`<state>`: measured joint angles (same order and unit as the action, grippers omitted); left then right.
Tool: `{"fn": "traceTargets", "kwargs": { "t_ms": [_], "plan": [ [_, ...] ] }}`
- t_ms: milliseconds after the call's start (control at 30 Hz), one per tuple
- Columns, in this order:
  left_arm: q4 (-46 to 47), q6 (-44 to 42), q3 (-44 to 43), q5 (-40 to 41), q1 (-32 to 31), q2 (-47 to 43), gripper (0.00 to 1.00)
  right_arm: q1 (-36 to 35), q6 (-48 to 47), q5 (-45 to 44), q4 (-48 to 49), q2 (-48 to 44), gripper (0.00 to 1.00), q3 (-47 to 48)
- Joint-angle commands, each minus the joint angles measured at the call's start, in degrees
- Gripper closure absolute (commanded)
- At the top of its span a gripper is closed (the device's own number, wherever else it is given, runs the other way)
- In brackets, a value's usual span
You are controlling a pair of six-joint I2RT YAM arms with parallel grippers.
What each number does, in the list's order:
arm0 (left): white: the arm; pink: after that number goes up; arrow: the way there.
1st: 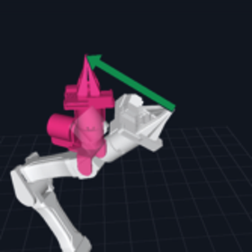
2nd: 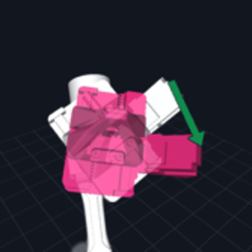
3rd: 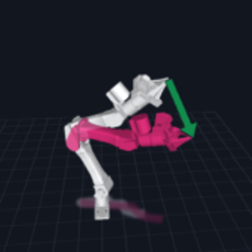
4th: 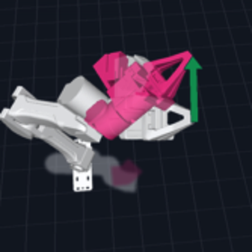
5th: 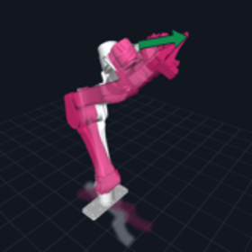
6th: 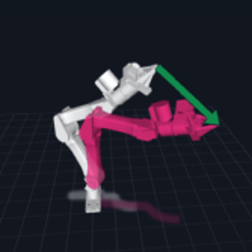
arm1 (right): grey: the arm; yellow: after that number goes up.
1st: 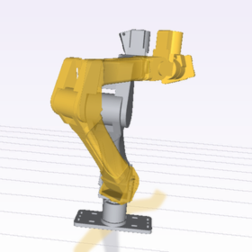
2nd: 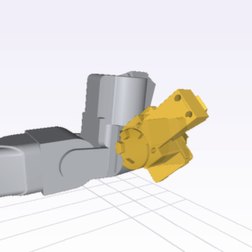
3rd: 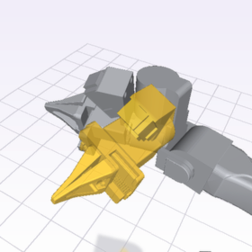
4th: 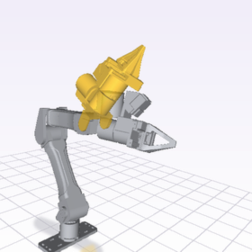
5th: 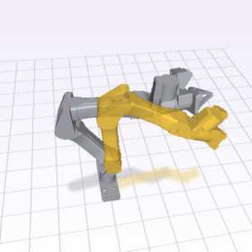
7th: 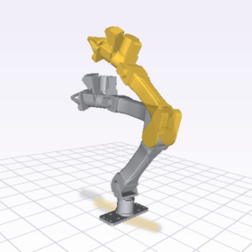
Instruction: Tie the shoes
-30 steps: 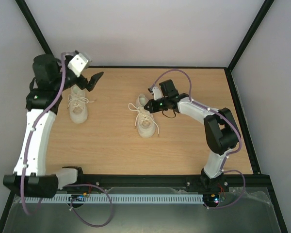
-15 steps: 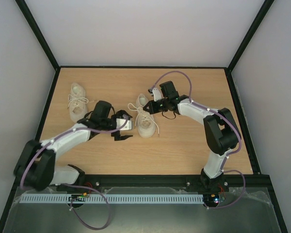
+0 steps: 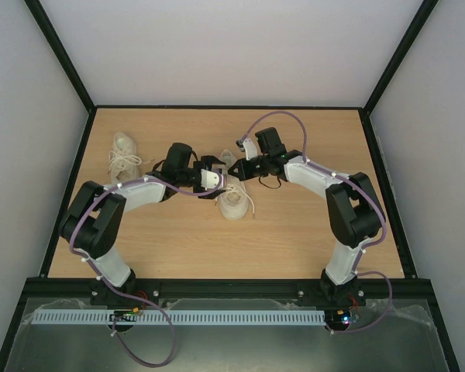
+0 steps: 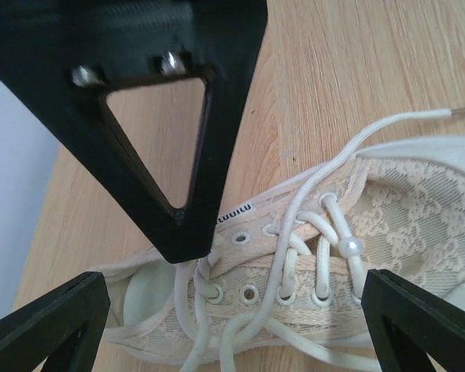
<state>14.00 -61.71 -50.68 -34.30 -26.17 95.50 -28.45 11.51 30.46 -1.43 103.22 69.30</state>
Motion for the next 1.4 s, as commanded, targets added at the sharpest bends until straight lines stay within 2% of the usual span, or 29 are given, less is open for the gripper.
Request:
{"fn": "traceTargets", "kwargs": {
  "t_ms": [0, 100, 233, 500, 600, 833, 1100, 1267, 1367],
  "plan": [
    [2.3, -4.9, -2.7, -2.7, 0.3, 2.6, 0.09, 0.3, -1.1, 2.1, -2.2, -0.8, 0.99, 1.6],
    [2.8, -2.9, -4.6, -2.2, 0.3, 4.5, 0.18, 0.3, -0.7, 2.5, -2.2, -0.6, 0.99, 1.5],
    [1.4, -6.9, -4.2, -2.7, 0.2, 5.4, 0.26, 0.4, -0.9, 1.9, -2.5, -1.2, 0.99, 1.1],
    [0.5, -13.3, -4.1, -2.8, 0.1, 7.5, 0.24, 0.5, -0.9, 2.1, -2.7, -1.4, 0.99, 0.8],
    [3.1, -8.6, -5.6, -0.9, -0.4, 8.7, 0.37, 0.5, -1.0, 2.0, -2.8, -1.5, 0.99, 0.8],
    [3.5, -8.7, -5.0, -0.7, -1.1, 8.6, 0.55, 0.6, -1.1, 2.1, -2.9, -1.6, 0.99, 0.5],
    [10.3, -4.2, -3.8, 1.9, -1.2, 8.1, 0.87, 1.5, -0.4, 1.2, -3.1, -2.4, 0.99, -0.4],
    [9.9, -4.1, -3.1, 1.2, -1.2, 7.5, 0.96, 2.0, 0.0, 1.2, -2.8, -2.6, 0.99, -1.3],
    [9.3, -4.6, -2.5, 1.2, -1.2, 7.6, 0.97, 2.0, 0.3, 1.6, -2.5, -2.5, 0.97, -1.0]
  ]
}}
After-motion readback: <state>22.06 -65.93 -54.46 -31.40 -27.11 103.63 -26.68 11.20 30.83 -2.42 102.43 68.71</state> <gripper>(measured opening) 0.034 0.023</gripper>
